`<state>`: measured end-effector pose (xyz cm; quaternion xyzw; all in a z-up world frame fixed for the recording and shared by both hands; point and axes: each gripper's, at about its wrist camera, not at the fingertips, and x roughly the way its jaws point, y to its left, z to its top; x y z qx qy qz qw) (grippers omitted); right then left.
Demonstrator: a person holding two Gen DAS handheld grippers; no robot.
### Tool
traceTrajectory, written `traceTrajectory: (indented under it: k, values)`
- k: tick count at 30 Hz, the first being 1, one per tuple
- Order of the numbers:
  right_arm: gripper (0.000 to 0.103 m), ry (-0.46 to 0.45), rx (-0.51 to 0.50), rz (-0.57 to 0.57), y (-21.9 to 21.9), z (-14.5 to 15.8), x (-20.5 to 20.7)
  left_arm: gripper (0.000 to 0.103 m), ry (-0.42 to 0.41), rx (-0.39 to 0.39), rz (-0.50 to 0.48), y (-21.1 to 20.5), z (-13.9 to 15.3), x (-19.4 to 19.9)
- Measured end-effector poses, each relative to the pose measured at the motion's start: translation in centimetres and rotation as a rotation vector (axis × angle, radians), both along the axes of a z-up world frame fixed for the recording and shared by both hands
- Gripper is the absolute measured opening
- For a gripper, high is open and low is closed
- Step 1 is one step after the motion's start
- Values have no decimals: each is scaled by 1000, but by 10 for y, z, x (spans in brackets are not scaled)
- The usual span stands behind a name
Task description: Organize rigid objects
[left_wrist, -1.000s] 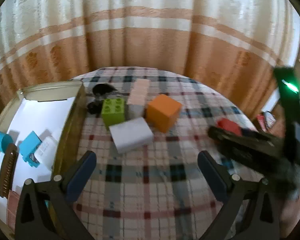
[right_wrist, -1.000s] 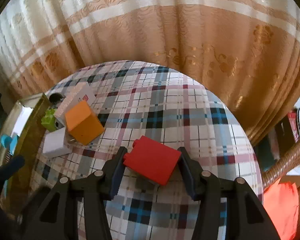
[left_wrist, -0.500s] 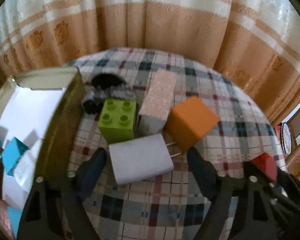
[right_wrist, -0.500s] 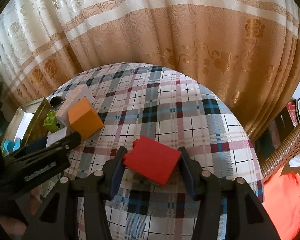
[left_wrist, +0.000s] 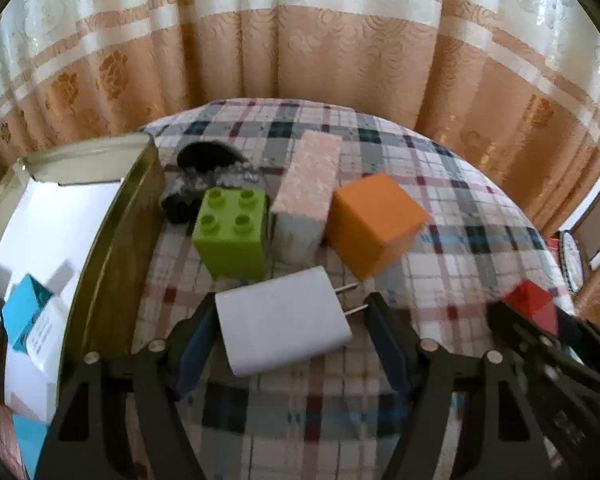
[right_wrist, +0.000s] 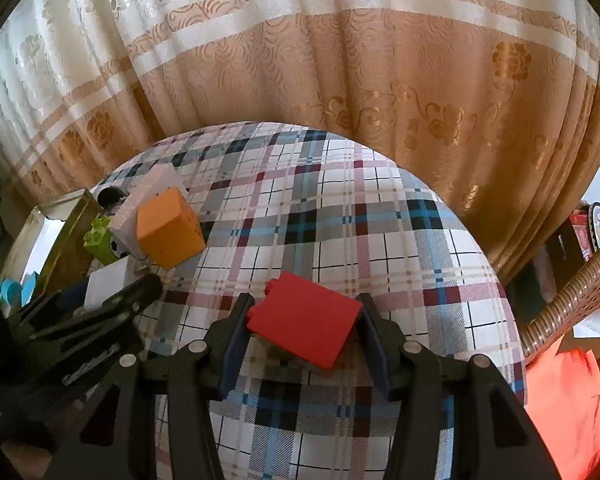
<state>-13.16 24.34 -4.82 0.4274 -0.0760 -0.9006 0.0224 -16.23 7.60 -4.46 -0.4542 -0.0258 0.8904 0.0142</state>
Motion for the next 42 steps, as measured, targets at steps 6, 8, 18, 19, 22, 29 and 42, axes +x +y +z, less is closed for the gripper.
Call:
traceTrajectory:
  k: [6,8,18,19,22,29,42]
  values:
    - [54,-13,26,-18,-3,1,2,73,-9,8,-76,6,3,32]
    - [54,-19,16,-31,-5,1,12,73,-2,12,-112,9,7,47]
    - [54,-9,-43,-85,-20,11,71,73,43,-7,-214,4,21,100]
    - [54,-5,-49,-96,-21,13,79,73,48,-8,-217,2,22,105]
    - [54,-4,-73,-110,-25,15,95,73,58,-7,-226,-5,25,117]
    - [54,5,-96,-117,-41,21,118,73,77,5,-251,-19,31,143]
    - [54,75,-83,-48,-87,53,134,73,165,12,-207,-69,55,171]
